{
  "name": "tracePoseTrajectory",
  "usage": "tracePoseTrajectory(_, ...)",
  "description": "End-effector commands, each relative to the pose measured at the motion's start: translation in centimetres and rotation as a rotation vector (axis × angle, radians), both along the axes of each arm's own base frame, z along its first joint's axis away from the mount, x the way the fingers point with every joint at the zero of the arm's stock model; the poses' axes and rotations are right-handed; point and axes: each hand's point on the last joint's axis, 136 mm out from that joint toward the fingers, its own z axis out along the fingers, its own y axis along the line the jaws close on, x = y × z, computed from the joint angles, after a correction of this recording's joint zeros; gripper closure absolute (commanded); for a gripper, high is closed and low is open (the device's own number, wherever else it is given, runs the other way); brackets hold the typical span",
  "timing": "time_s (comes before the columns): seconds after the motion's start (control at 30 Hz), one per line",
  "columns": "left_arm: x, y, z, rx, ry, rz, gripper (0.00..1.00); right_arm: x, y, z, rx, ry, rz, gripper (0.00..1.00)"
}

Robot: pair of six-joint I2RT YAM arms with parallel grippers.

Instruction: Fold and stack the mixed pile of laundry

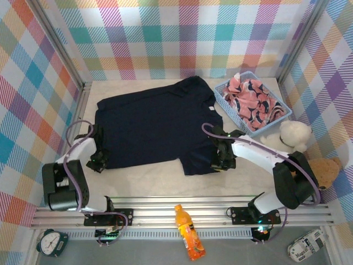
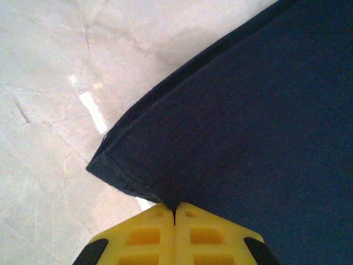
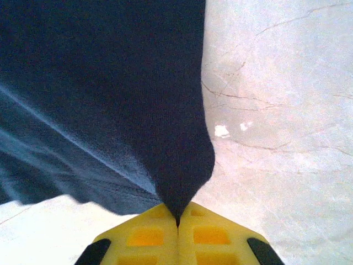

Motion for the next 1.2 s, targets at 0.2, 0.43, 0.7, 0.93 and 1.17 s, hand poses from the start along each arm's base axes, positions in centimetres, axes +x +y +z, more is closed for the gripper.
tracePoseTrajectory(0.2, 8.1, 2.5, 8.9, 0.104, -0.233, -0.044, 1.00, 11.3, 2.9, 10.0, 0.150, -0.273, 0.023, 1.00)
tracePoseTrajectory(0.43, 16.8, 3.6, 10.0, 0.080, -0.327, 0.000, 1.00, 26.4, 7.3, 16.0, 0.295, -0.469, 0.015, 1.00)
tracePoseTrajectory(0.7, 22.4, 4.3, 9.6, 0.035, -0.274, -0.053, 0.00, 33.6, 8.8, 17.8, 0.298, -0.567, 0.060, 0.00)
tracePoseTrajectory(0.93, 20.5, -0.9, 12.3, -0.082, -0.437, -0.257, 0.07, 26.5, 5.3, 14.2, 0.230, -0.495, 0.090, 0.02)
tracePoseTrajectory(1.17, 18.5, -8.6, 8.5, -0.277, -0.492, -0.403, 0.86, 19.3, 0.9, 7.7, 0.158, -0.325, 0.066, 0.28)
